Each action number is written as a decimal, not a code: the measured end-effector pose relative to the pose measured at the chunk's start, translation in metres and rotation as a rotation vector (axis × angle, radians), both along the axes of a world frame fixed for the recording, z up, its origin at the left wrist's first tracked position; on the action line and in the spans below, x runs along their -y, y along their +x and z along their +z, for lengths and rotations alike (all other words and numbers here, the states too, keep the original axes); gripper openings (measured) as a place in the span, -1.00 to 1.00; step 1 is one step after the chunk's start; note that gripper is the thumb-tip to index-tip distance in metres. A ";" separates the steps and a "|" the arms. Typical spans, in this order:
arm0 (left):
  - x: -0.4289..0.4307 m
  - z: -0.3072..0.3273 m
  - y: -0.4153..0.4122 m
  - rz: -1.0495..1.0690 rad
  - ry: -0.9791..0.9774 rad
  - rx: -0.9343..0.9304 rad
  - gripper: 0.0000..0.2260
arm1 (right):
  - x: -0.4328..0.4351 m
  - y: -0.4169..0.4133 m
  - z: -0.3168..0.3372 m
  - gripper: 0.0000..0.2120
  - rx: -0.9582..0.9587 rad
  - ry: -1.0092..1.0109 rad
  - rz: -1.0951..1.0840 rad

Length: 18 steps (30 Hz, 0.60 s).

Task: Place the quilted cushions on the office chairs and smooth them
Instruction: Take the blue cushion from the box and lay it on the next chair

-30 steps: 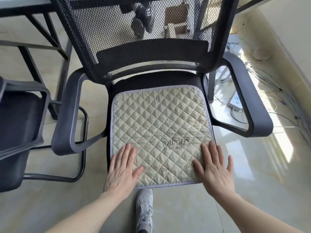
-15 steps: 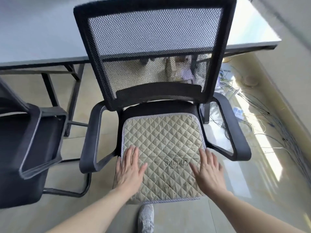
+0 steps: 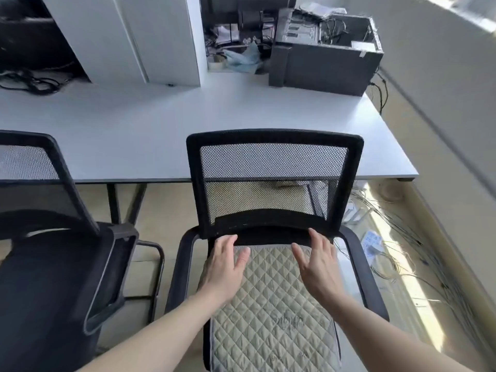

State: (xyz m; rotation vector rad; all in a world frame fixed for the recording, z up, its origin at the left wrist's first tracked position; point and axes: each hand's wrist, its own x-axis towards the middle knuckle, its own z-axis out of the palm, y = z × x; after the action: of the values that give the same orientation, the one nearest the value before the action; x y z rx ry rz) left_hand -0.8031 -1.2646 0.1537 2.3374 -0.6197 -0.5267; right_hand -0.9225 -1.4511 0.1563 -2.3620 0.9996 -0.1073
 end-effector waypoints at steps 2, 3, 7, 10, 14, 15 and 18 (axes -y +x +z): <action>0.003 0.023 0.013 0.033 -0.061 -0.010 -0.50 | -0.005 0.021 0.024 -0.33 0.047 0.025 0.009; 0.003 0.034 0.019 0.052 -0.089 -0.010 -0.51 | -0.009 0.032 0.036 -0.33 0.079 0.050 0.013; 0.004 0.072 0.038 0.145 -0.220 -0.007 -0.58 | -0.024 0.076 0.082 -0.34 0.252 0.134 0.034; 0.001 0.097 0.046 0.236 -0.304 -0.007 -0.61 | -0.033 0.099 0.113 -0.36 0.319 0.148 0.072; -0.008 0.125 0.047 0.372 -0.399 0.016 -0.68 | -0.044 0.115 0.146 -0.40 0.397 0.182 0.128; -0.011 0.132 0.046 0.405 -0.416 0.024 -0.70 | -0.047 0.117 0.153 -0.41 0.409 0.187 0.144; -0.023 0.151 0.041 0.494 -0.486 0.003 -0.73 | -0.058 0.119 0.171 -0.44 0.425 0.205 0.202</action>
State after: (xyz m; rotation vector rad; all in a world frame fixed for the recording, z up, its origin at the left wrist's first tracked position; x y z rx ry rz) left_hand -0.7620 -1.2414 0.3048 1.9237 -0.1291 -0.1229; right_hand -0.8037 -1.3931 0.3273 -2.1150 0.5384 -0.3919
